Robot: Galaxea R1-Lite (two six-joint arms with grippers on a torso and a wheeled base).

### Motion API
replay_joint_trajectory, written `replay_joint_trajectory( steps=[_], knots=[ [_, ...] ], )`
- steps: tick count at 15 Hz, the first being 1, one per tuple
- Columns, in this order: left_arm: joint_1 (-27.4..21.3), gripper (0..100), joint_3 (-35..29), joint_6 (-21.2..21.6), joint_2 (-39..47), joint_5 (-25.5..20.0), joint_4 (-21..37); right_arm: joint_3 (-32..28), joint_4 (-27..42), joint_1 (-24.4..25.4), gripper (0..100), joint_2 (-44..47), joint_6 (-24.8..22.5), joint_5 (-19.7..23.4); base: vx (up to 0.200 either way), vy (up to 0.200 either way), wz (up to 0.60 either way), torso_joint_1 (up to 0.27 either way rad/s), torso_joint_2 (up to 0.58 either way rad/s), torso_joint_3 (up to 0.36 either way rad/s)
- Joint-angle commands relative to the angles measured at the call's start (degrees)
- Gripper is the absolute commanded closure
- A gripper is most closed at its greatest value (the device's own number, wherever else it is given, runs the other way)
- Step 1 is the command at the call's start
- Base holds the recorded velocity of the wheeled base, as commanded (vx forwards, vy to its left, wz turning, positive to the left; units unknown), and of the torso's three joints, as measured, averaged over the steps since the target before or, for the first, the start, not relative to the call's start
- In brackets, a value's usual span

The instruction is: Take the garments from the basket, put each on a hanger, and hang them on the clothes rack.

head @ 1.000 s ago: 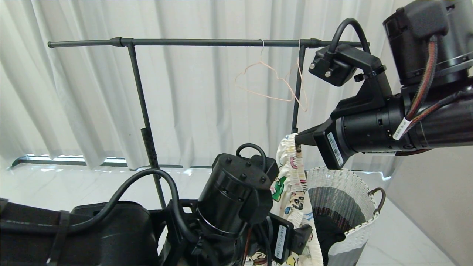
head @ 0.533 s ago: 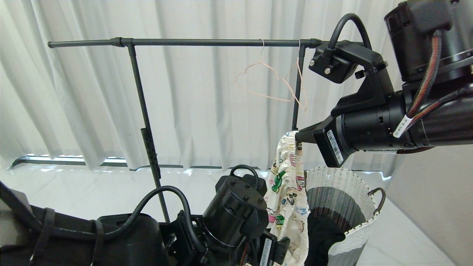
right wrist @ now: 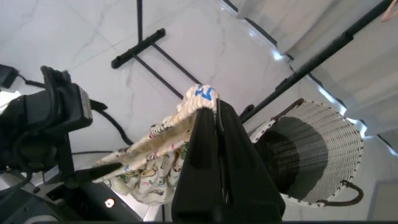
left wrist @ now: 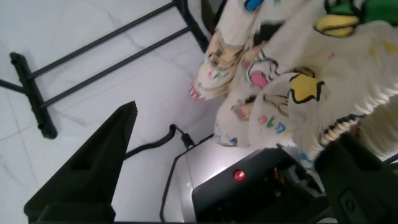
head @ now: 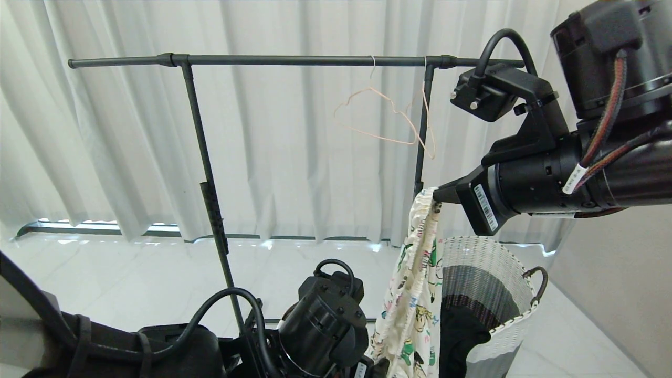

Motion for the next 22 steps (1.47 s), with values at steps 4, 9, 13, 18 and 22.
replay_joint_trajectory(
  steps=[4,9,13,18,22],
  knots=[
    [-0.48,100,1.19,0.15,-1.56,0.36,0.04,0.11,1.11,-0.47,100,-1.58,0.42,-0.06,0.0,0.0,0.0,0.0,0.0,0.0],
    [-1.79,100,1.1,2.52,-7.19,3.88,0.12,5.12,2.17,-0.47,100,-3.86,8.6,-0.06,0.0,0.0,0.0,0.0,0.0,0.0],
    [0.23,100,-3.29,7.0,-12.02,6.34,3.2,12.32,2.17,-0.38,100,-8.26,10.18,-0.06,0.0,0.0,0.0,0.0,0.0,0.0],
    [0.05,100,-28.78,7.0,-14.04,6.07,27.37,16.54,5.24,-0.73,100,-15.02,10.27,-0.5,0.0,0.0,0.0,0.0,0.0,0.0],
    [-0.12,100,-42.84,7.7,-10.97,6.07,35.37,6.87,6.65,-6.27,100,-13.71,6.93,-0.41,0.0,0.0,0.0,0.0,0.0,0.0]
  ],
)
